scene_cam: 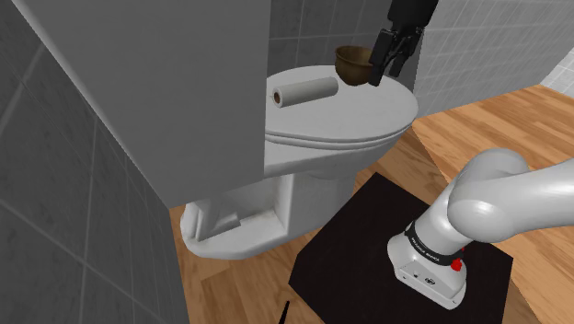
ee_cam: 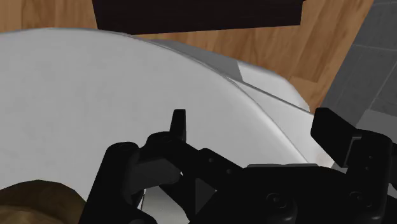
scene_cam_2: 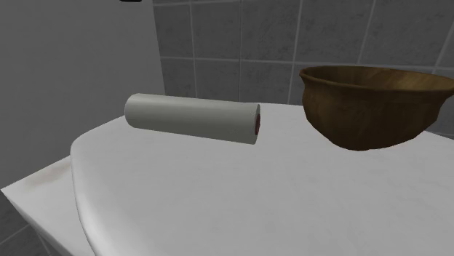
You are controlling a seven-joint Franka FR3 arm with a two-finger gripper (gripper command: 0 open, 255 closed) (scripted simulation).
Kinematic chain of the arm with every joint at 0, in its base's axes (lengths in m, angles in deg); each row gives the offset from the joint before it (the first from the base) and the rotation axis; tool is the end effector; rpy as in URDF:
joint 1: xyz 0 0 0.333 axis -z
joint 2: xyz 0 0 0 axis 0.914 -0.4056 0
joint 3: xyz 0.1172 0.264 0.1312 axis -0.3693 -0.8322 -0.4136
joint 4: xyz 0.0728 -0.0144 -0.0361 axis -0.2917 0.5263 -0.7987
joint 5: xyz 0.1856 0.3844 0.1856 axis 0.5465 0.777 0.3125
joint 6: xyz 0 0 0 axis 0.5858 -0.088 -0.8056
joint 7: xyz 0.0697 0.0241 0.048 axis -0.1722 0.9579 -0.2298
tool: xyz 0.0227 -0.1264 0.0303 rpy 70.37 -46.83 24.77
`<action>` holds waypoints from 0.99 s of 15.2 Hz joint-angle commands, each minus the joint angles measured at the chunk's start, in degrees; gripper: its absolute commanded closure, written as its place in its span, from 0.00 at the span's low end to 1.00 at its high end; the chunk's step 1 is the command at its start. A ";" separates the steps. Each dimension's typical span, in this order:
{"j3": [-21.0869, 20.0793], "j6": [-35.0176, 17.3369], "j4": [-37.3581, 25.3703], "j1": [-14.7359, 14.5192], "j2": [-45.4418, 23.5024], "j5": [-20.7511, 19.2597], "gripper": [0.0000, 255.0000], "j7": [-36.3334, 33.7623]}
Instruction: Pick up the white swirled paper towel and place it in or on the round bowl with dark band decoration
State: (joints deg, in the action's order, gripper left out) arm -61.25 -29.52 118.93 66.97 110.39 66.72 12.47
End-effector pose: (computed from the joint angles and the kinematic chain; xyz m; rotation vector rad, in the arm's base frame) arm 0.3698 -0.0016 0.5937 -3.1060 0.0739 0.0562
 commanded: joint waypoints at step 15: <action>14.94 -14.08 -13.34 -11.92 -27.83 -4.54 0.00 51.50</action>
State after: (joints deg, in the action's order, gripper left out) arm -47.01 -42.58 106.76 55.85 84.75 61.95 59.84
